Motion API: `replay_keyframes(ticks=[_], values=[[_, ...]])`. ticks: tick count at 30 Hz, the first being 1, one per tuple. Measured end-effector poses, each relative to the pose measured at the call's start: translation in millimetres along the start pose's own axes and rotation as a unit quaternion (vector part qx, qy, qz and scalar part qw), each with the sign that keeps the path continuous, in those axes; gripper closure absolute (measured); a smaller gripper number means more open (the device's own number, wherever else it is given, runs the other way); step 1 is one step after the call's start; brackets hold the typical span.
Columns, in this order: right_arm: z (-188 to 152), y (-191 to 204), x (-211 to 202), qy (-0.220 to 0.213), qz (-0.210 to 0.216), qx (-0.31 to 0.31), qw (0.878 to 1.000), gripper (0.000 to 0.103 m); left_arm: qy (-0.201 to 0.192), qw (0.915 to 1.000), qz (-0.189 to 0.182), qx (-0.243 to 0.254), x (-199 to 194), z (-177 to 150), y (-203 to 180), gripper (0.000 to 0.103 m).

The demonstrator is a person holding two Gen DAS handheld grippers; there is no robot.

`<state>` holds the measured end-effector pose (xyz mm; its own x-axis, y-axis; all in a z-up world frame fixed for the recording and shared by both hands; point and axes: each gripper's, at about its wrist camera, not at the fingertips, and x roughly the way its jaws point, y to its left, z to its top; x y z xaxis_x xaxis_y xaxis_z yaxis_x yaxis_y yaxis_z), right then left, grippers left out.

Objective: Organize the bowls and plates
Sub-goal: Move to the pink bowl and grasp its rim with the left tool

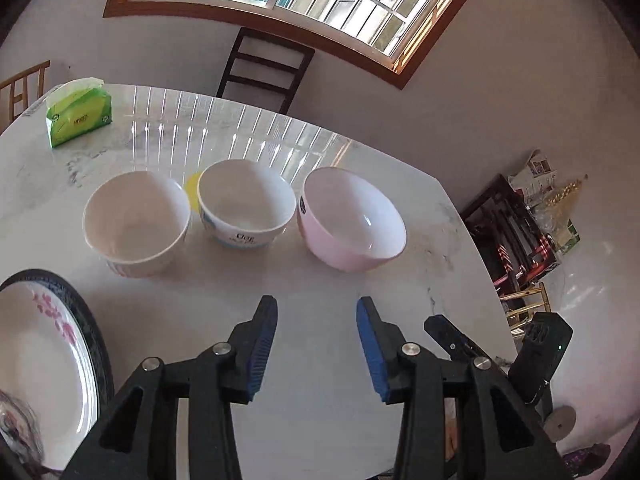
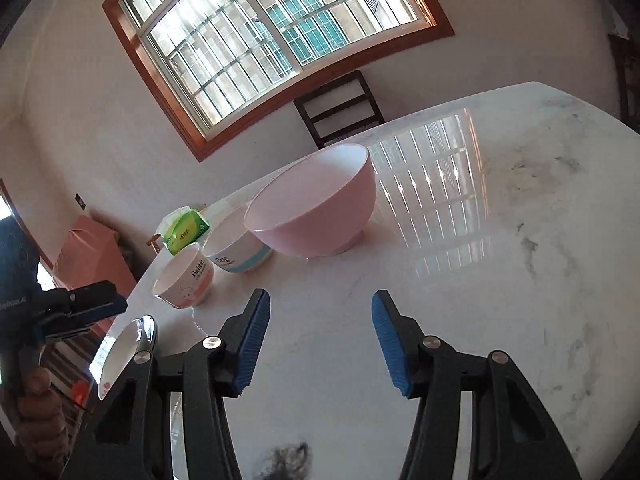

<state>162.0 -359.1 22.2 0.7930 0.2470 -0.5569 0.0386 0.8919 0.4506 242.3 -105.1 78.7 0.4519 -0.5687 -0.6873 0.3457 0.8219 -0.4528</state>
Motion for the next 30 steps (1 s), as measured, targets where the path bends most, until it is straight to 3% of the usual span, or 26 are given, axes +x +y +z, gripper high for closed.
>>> replay_keyframes(ticks=[5, 10, 18, 26, 30], values=[[53.1, -8.6, 8.3, 0.037, -0.002, 0.004, 0.999, 0.052, 0.033, 0.9994, -0.008, 0.004, 51.7, 67.9, -12.9, 0.059], [90.4, -6.6, 41.1, 0.080, -0.028, -0.016, 0.996, 0.052, 0.086, 0.9961, 0.020, 0.001, 114.2, 108.5, -12.7, 0.059], [112.2, -10.4, 83.0, 0.122, -0.063, -0.039, 0.990, 0.059, 0.120, 0.9907, 0.060, 0.024, 163.4, 122.8, -9.8, 0.059], [109.5, -12.1, 108.5, 0.153, -0.077, -0.037, 0.985, 0.064, 0.136, 0.9803, 0.107, 0.095, 182.5, 117.3, -21.0, 0.059], [103.4, -13.3, 120.6, 0.179, -0.084, -0.033, 0.980, 0.075, 0.146, 0.9744, 0.117, 0.125, 193.1, 118.4, -25.9, 0.059]])
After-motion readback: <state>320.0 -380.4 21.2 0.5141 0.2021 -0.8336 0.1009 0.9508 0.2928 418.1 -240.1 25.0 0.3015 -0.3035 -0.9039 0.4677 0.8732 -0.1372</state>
